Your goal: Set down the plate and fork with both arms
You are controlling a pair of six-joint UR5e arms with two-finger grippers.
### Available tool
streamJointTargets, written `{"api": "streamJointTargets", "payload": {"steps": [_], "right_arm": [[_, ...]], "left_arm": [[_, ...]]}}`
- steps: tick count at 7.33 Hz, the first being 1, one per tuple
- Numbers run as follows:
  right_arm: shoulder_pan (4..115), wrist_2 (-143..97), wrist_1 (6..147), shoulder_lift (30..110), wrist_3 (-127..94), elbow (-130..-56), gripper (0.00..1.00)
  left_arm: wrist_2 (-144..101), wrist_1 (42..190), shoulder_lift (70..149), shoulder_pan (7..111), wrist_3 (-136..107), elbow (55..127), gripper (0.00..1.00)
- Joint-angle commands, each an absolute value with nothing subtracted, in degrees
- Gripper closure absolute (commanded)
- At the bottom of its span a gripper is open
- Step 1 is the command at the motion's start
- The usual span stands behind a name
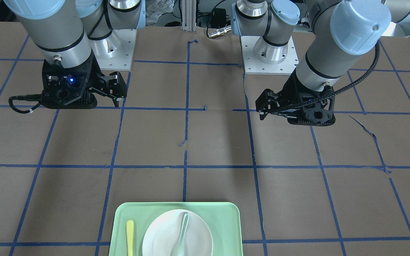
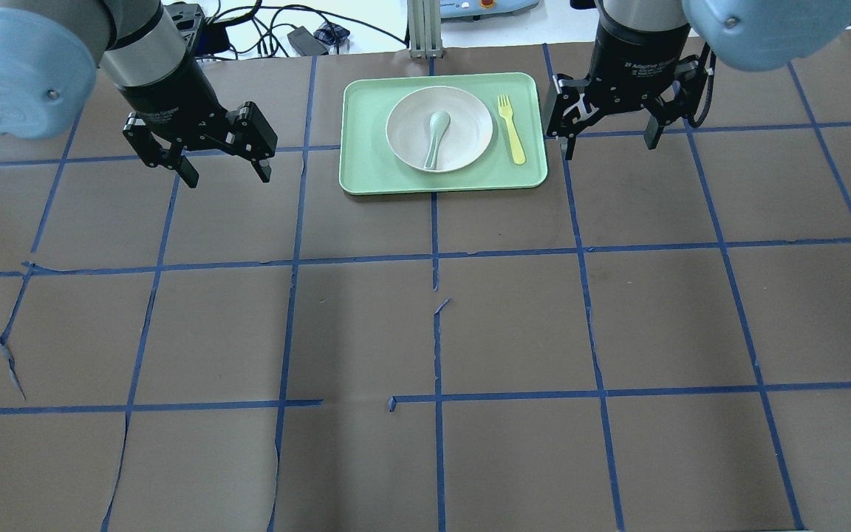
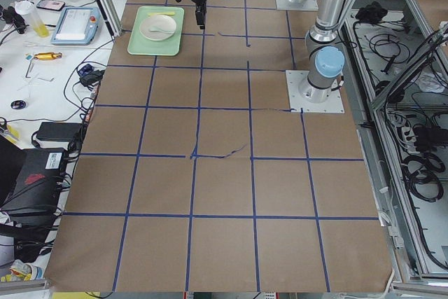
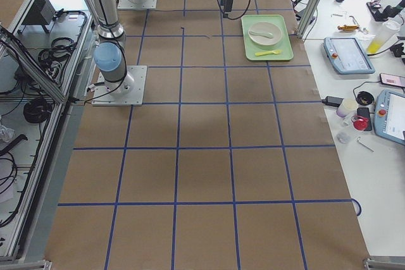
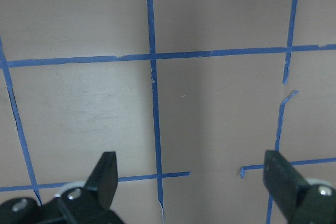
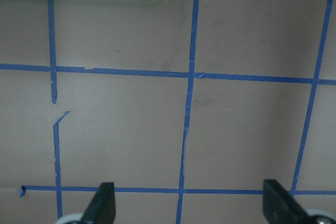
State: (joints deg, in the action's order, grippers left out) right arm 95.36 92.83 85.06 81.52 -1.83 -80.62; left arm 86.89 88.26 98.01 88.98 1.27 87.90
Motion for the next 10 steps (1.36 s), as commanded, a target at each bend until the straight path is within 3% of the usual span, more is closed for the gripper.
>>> {"api": "streamJointTargets", "payload": {"steps": [1, 10], "right_arm": [[95.4, 92.8, 85.2, 82.9, -1.8, -80.6, 0.00], [95.4, 91.9, 85.7, 82.1, -1.8, -81.4, 0.00]], "left_arm": [[87.4, 84.7, 98.5, 89.6, 0.5, 89.7, 0.00], [90.8, 87.5, 95.6, 92.5, -0.8, 88.9, 0.00]]}}
